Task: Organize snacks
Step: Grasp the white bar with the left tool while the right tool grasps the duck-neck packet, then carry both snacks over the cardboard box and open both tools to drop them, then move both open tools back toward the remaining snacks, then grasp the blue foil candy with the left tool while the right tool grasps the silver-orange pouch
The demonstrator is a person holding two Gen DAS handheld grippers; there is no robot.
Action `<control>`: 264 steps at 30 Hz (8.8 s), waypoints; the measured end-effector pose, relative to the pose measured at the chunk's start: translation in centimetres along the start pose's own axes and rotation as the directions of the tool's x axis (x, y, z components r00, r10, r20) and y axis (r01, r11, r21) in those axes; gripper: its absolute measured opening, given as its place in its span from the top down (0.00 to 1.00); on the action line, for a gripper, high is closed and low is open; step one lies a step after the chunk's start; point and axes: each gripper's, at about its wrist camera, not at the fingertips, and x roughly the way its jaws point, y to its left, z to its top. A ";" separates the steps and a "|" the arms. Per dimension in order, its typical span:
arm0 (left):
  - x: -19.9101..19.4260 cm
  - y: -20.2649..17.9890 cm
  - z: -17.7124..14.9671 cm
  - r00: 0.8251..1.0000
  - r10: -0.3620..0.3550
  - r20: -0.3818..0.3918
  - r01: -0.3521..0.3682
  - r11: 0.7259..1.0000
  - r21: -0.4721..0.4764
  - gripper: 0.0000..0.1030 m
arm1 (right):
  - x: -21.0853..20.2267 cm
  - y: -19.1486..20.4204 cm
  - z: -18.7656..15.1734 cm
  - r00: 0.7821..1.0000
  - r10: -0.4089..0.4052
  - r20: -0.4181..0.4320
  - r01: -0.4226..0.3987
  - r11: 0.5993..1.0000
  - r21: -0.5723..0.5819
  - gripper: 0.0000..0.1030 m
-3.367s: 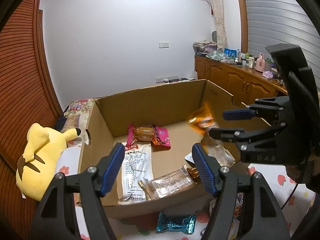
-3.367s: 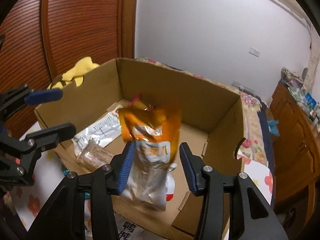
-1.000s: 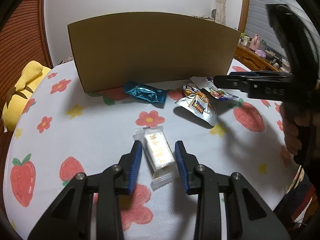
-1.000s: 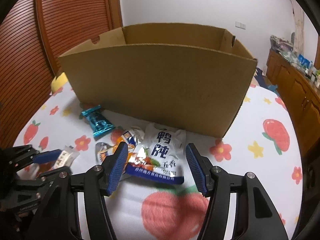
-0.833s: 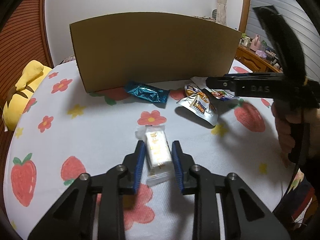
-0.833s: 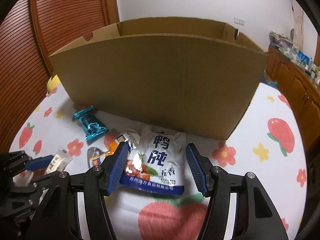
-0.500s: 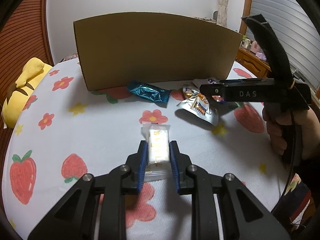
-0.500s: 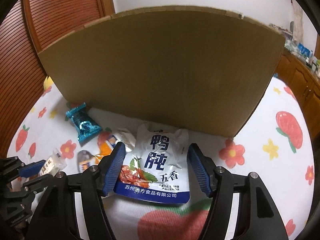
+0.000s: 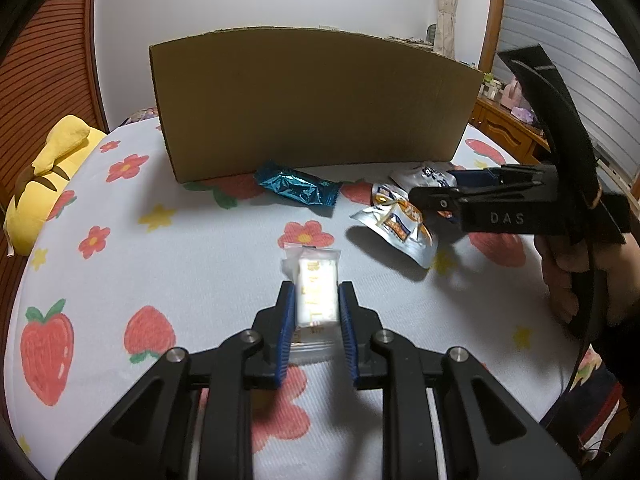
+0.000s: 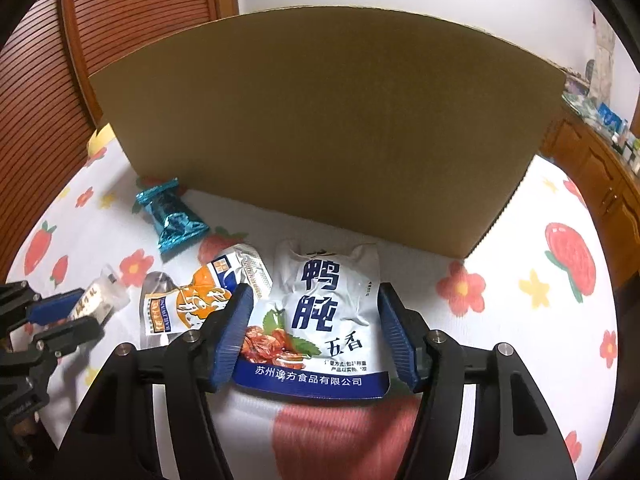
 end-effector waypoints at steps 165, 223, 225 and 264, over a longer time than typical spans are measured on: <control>-7.7 1.3 6.7 0.978 0.080 0.192 -0.092 0.994 0.052 0.50 | -7.3 4.5 -1.4 0.980 0.110 0.163 -0.110 0.994 -0.010 0.36; 0.1 1.8 5.5 0.998 0.017 0.056 -0.015 0.999 -0.029 0.35 | -1.9 2.5 -1.6 0.999 0.038 -0.013 -0.037 0.997 0.064 0.35; 1.1 1.9 6.2 0.999 0.002 0.047 0.000 0.999 -0.045 0.35 | -2.3 2.5 -1.6 0.999 0.050 -0.001 -0.050 0.997 0.066 0.35; 6.3 1.6 7.5 0.997 0.045 -0.070 -0.046 0.999 -0.011 0.68 | 0.0 2.8 -0.6 0.992 0.124 -0.027 -0.121 0.990 0.076 0.27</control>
